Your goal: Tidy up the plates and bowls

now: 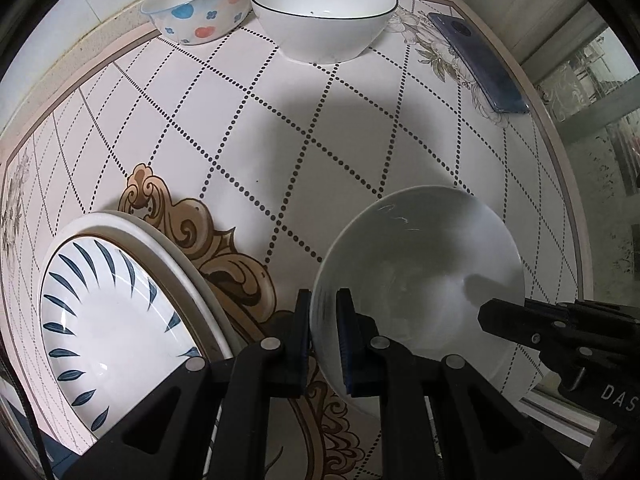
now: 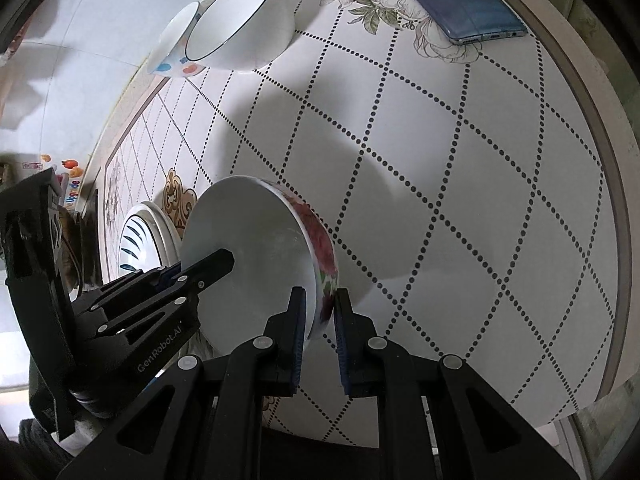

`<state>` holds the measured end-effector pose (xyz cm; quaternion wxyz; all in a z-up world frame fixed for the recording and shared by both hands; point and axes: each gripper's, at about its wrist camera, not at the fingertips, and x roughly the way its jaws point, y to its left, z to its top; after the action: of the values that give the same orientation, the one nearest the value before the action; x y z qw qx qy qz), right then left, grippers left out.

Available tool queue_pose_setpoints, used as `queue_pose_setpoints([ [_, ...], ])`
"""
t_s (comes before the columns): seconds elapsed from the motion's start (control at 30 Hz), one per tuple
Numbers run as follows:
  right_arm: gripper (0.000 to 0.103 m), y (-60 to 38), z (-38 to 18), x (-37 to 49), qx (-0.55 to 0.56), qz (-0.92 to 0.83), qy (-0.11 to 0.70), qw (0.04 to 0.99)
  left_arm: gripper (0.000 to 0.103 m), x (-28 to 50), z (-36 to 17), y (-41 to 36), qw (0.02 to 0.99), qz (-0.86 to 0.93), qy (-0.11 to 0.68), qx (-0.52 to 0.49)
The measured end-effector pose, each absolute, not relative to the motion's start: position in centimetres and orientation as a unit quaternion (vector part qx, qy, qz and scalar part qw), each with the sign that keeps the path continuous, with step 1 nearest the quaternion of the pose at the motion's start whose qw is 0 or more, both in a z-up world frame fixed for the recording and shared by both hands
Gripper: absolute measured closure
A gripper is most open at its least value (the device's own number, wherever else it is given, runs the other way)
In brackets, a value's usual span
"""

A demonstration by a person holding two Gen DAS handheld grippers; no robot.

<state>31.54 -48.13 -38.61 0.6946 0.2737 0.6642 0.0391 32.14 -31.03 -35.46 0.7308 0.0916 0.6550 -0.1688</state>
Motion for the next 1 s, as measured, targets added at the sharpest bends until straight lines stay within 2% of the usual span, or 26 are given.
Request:
queue_pose_setpoints([
  [0.23,0.085,-47.9,-38.7,32.2,0.280,0.045,0.668,0.688,0.093,31.9,-35.2,-31.4,0.726,-0.161,0.663,0.091],
  [0.4,0.084,-48.7,-37.5,32.4,0.271,0.066,0.680,0.678,0.091,31.3,-31.5,-30.2,0.745,-0.168,0.640,0.080],
  [0.5,0.077,-49.8,-35.1,33.0,0.266,0.073,0.666,0.693,0.074,32.6,-28.5,-29.6,0.764,-0.169,0.620,0.061],
  [0.53,0.067,-50.2,-34.4,33.4,0.265,0.073,0.661,0.699,0.067,33.2,-27.9,-29.4,0.767,-0.170,0.616,0.054],
  [0.57,0.060,-50.8,-33.3,34.2,0.265,0.072,0.650,0.709,0.064,34.3,-27.2,-29.3,0.774,-0.166,0.609,0.045],
  [0.63,0.058,-51.6,-32.1,36.1,0.270,0.078,0.630,0.724,0.064,36.9,-26.5,-29.0,0.786,-0.157,0.598,0.024],
  [0.8,0.058,-53.5,-31.4,42.1,0.284,0.058,0.588,0.755,0.064,44.9,-28.2,-29.1,0.779,-0.130,0.612,-0.028],
  [1.0,0.058,-54.4,-34.6,49.1,0.308,0.041,0.587,0.748,0.064,51.5,-32.7,-29.7,0.741,-0.108,0.662,-0.041],
])
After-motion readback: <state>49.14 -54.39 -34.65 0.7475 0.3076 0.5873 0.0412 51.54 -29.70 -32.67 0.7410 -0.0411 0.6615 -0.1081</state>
